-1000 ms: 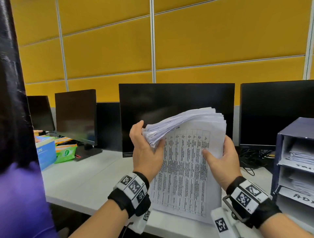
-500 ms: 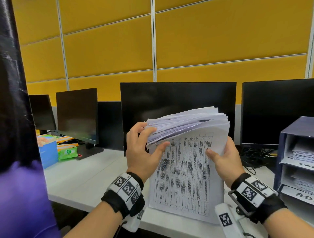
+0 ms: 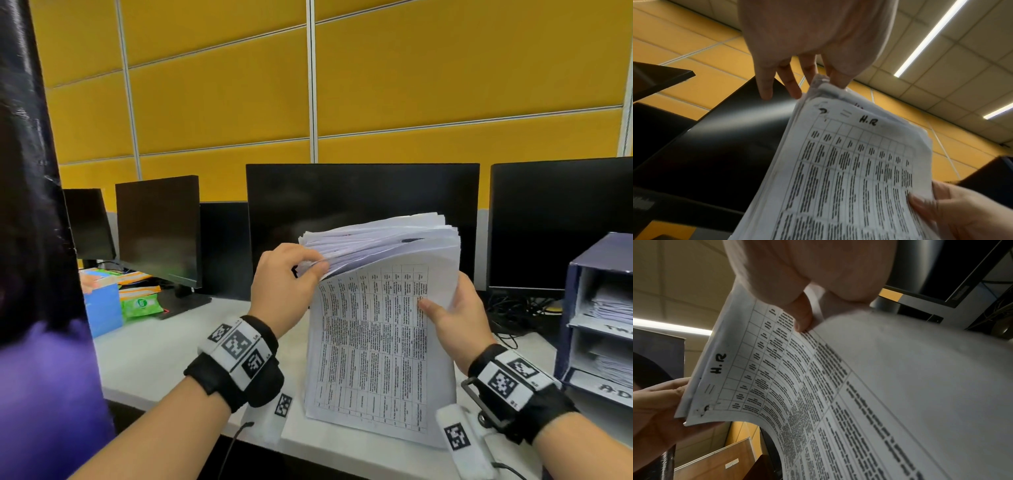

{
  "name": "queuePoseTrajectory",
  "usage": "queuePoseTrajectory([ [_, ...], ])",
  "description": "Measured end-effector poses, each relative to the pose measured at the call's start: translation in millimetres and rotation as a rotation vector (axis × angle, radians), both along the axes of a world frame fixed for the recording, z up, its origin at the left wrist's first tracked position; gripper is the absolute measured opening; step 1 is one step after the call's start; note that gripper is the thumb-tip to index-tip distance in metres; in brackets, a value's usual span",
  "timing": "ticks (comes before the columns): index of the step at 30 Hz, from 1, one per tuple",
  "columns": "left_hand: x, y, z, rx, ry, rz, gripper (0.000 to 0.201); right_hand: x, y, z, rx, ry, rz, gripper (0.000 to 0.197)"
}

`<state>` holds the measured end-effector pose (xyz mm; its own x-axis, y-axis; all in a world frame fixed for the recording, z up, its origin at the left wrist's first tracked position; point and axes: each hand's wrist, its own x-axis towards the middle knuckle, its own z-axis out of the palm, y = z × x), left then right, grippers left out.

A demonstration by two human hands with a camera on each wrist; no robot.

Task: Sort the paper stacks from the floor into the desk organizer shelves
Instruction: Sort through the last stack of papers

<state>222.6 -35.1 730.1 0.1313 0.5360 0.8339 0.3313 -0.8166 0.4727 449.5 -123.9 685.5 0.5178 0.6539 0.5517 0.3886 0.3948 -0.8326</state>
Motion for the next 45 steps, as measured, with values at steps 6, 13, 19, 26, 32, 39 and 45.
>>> queuePoseTrajectory([
  [6, -4.0, -2.9, 21.7, -0.316, -0.142, -0.135, 0.023, -2.3, 1.0, -0.6, -0.022, -0.002, 0.003, 0.042],
  [13, -10.0, 6.2, 25.5, -0.358, -0.339, -0.131, 0.023, 1.6, 0.8, -2.3, -0.037, 0.043, 0.007, 0.041],
  [19, -14.0, 16.4, 5.2, -0.35, -0.353, -0.128, 0.02, -1.1, -4.3, -0.6, -0.021, 0.078, 0.049, 0.039],
  [26, -19.0, 34.6, -17.3, -0.52, -0.349, -0.157, 0.017, -1.8, -4.5, -0.5, -0.013, 0.08, 0.021, 0.034],
  [32, -58.4, 53.2, -11.4, -0.388, -0.333, 0.345, 0.012, 2.1, -3.6, -1.5, -0.041, 0.11, -0.058, 0.032],
  [39, -100.4, 59.5, -2.2, -0.384, -0.385, 0.534, 0.011, -3.6, -6.1, 1.1, -0.046, 0.08, -0.074, 0.032],
  [45, -115.6, 48.6, 10.7, -0.316, -0.491, 0.564, 0.016, -1.5, -8.1, 0.5, -0.05, 0.071, -0.107, 0.031],
])
